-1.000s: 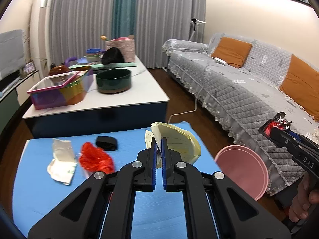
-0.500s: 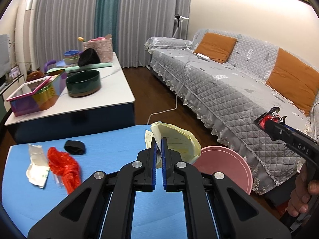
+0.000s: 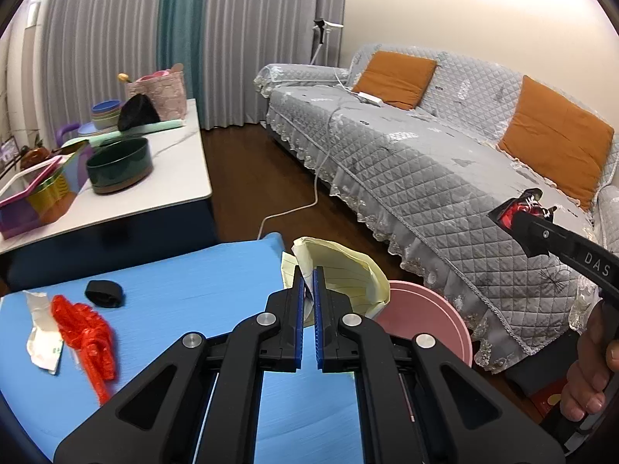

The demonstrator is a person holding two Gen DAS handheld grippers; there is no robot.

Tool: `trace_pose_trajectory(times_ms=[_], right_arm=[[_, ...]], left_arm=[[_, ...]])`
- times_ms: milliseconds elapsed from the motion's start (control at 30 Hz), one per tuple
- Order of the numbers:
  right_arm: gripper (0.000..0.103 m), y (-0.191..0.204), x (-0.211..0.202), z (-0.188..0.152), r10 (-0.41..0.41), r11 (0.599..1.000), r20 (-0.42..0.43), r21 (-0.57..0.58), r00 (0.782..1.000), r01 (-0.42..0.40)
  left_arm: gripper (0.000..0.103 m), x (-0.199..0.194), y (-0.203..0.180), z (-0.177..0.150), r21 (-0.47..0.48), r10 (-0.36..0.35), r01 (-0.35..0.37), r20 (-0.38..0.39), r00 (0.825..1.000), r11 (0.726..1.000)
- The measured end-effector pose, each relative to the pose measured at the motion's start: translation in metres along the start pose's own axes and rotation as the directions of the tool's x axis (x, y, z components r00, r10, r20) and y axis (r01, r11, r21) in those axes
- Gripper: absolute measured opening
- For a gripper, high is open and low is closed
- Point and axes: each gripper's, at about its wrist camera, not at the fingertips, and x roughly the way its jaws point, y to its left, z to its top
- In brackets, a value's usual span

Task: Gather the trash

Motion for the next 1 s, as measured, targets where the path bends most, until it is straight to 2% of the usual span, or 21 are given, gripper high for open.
trace_pose_trajectory(times_ms=[400,867,933,967,1000], right_arm=[[0.038,-0.021,0.013,-0.001,-0.032,0.998,-0.038,0.045,0.999,0.033],[0.039,-0.023,0.026,-0.004,-0.034,0.998,-0.088,0.055,0.996,0.039],[0.041,-0.023,0.029,-0.005,-0.035,0.998,-0.101,0.051,0.994,0.040],[0.048,-0.023,0.030,-0.006,-0.040,0.998,-0.104,0.051,0.994,0.046],[0.051,-0.024,0.031,-0.006,-0.047,0.997,-0.105,0.057,0.993,0.053]], left_arm=[[0.004,0.025,-0.031,-0.003,0.031,-0.039,0.040,-0.031,0.999,0.999],[0.004,0.048,-0.042,-0.010,0.029,-0.070,0.073,-0.076,0.995,0.997],[0.006,0.053,-0.041,-0.009,0.011,-0.090,0.091,-0.096,0.991,0.996],[0.008,0.055,-0.040,-0.009,-0.004,-0.106,0.106,-0.109,0.988,0.994],[0.018,0.057,-0.039,-0.009,-0.013,-0.116,0.116,-0.118,0.986,0.993]])
